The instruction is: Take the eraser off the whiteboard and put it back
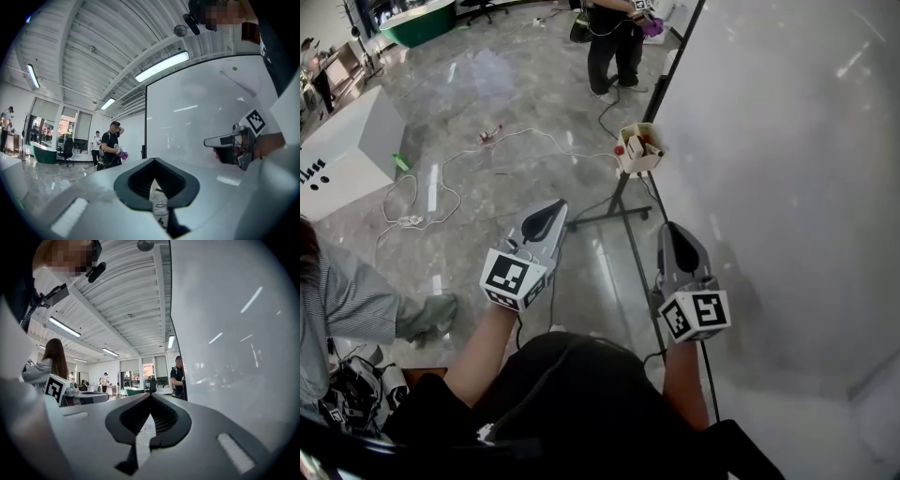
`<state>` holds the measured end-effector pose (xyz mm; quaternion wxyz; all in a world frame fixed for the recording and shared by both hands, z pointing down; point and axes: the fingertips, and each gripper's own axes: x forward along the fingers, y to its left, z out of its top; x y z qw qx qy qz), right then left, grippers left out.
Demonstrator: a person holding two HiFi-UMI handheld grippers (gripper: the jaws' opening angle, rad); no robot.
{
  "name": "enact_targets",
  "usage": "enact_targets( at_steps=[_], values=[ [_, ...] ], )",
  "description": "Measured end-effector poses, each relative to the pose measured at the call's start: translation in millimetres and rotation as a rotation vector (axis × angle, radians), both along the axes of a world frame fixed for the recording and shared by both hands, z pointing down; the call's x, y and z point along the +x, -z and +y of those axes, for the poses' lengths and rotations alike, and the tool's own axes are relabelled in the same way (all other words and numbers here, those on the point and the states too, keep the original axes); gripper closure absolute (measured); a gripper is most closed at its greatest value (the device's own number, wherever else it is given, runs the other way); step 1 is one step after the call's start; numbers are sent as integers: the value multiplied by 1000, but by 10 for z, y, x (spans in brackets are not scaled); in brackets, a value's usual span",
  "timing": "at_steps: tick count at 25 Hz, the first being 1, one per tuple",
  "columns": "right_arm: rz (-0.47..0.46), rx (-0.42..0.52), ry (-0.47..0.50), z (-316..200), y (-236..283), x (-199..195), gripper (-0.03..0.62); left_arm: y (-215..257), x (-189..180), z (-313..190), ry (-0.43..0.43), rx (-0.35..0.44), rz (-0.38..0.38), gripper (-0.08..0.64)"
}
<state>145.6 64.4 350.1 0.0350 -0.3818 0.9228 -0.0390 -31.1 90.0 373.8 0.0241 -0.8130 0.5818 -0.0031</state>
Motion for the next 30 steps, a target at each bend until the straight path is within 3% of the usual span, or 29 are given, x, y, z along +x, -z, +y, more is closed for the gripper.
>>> enact_targets(
  at_steps=[16, 30],
  values=[
    [27, -16, 60, 144, -63, -601, 588, -165, -568, 215, 16, -19, 16, 557],
    [48, -37, 55, 309, -182, -869, 588, -371, -899, 433, 20, -55, 36, 557]
  ],
)
